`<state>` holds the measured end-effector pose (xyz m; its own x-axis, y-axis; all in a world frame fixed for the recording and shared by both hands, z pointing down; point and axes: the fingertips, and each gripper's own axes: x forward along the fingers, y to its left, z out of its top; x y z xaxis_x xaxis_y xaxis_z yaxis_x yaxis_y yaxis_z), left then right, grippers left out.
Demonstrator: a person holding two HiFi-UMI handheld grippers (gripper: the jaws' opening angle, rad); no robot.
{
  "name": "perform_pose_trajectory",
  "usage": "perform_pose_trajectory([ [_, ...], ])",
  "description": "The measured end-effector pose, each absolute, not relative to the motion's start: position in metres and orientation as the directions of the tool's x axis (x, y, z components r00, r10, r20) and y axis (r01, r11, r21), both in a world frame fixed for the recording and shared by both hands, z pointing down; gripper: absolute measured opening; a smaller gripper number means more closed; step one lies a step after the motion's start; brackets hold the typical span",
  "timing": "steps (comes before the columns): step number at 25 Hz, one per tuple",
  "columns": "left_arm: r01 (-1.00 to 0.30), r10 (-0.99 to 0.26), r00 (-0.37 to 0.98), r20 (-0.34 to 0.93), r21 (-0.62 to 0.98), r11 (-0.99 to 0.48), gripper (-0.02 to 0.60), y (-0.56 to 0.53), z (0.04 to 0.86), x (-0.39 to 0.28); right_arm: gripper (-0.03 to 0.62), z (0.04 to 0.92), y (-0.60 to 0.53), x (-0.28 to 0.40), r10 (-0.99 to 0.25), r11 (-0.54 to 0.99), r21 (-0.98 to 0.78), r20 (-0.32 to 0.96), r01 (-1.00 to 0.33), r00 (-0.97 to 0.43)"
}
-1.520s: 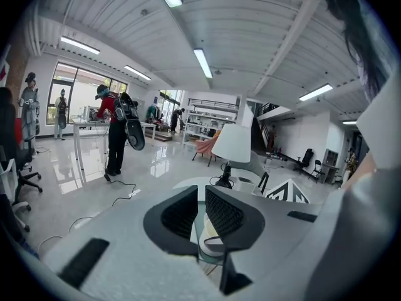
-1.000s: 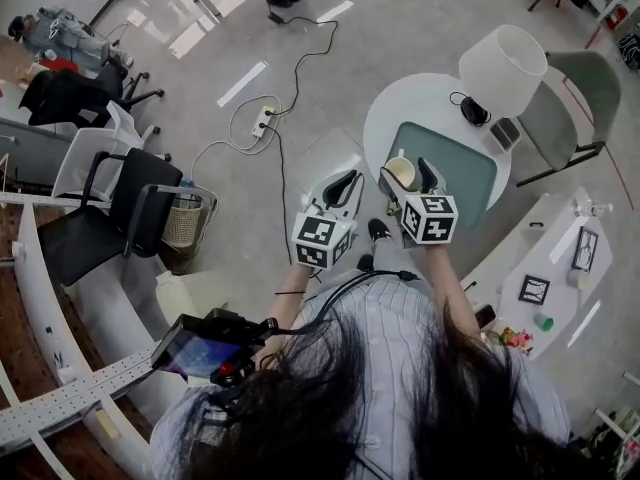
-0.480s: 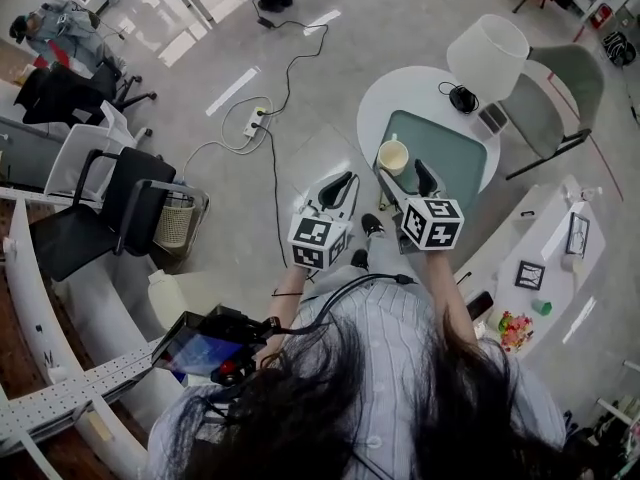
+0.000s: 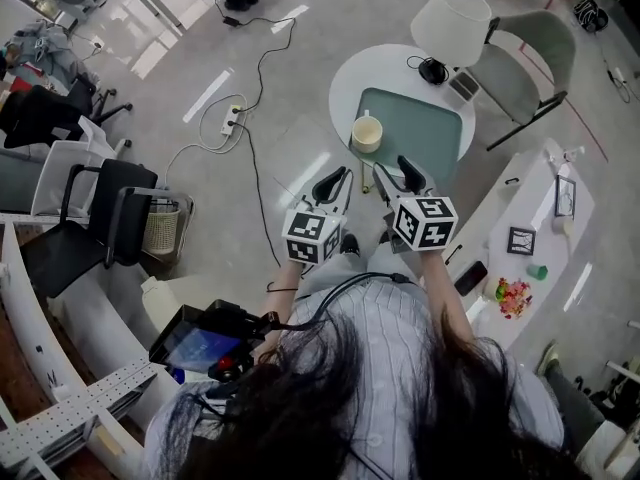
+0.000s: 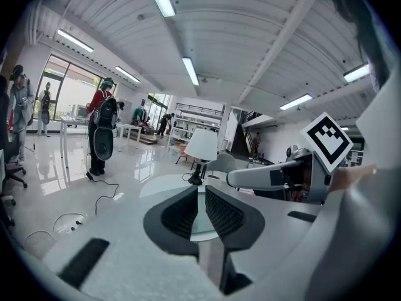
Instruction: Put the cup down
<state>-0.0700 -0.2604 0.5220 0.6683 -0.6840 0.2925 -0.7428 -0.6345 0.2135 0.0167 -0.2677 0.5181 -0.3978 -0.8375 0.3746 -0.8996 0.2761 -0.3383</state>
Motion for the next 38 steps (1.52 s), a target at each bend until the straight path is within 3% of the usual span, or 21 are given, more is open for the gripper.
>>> perform_pose_trajectory([
  [9, -0.714, -0.654, 0.697, 0.294, 0.197, -0.672, 0.046, -0.232, 0.519, -0.033, 0.179, 0.504, -0.232, 0.053, -0.865, 0.237, -0.366, 0.342, -0.9, -0.367],
  [26, -0.757, -0.702, 0.652, 0.285, 0.196, -0.624, 0.046, -0.079, 0.51, 0.03, 0.143, 0.502, -0.077, 0.118, -0.851, 0.288, -0.382, 0.318, -0.878, -0.417],
  [38, -0.784, -0.716, 0.613, 0.333, 0.142, -0.605, 0.046, 0.017, 0.511, 0.027, 0.115, 0.51, 0.004, 0.108, -0.828, 0.336, -0.408, 0.303, -0.849, -0.473],
])
